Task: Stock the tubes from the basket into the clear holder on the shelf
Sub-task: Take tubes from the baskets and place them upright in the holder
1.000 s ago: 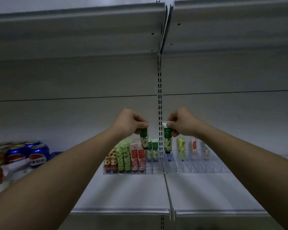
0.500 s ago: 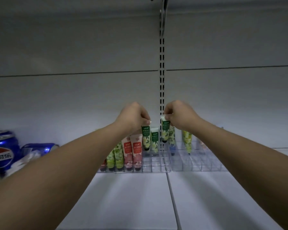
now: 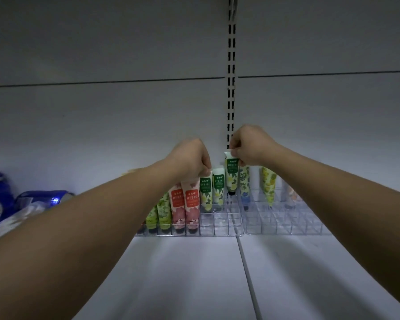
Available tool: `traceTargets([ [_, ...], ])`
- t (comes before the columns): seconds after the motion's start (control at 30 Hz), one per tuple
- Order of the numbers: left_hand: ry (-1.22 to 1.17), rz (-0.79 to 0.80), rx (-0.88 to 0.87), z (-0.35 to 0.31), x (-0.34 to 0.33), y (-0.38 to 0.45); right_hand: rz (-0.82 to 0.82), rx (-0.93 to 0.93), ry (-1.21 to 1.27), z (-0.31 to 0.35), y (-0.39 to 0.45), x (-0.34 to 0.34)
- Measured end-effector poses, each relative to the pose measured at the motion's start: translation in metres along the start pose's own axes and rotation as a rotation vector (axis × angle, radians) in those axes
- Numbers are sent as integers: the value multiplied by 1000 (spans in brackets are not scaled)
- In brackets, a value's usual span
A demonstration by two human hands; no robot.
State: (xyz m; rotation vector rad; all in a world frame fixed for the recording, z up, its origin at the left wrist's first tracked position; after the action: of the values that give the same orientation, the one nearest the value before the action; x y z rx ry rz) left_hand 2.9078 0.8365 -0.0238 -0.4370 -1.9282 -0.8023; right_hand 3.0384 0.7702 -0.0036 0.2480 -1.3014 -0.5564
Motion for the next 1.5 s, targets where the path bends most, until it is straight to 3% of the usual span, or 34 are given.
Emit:
traceTargets([
  [0.83,79,-27,-28,-5,-3,0,55,16,-50,7,-1,-2],
  [1.13,72,-24,-40,-5,-4,0,-4,40,-78,5,2,-6],
  [1.5,65,-26,-15,-5,-3,-2,84,26,-33,-2,0,-13],
])
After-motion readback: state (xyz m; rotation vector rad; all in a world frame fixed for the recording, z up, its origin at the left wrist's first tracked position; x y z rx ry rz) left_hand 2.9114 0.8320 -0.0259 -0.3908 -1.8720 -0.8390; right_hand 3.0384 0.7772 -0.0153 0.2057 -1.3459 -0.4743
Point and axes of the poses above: each hand's wrist, its own y-axis towards the middle knuckle, its own x-axis out of the back of the hand, z = x × y, the point moved 4 cm from there along y, towards the middle knuckle, and after that the axes turned 3 degrees about -y, right-handed, at the moved point
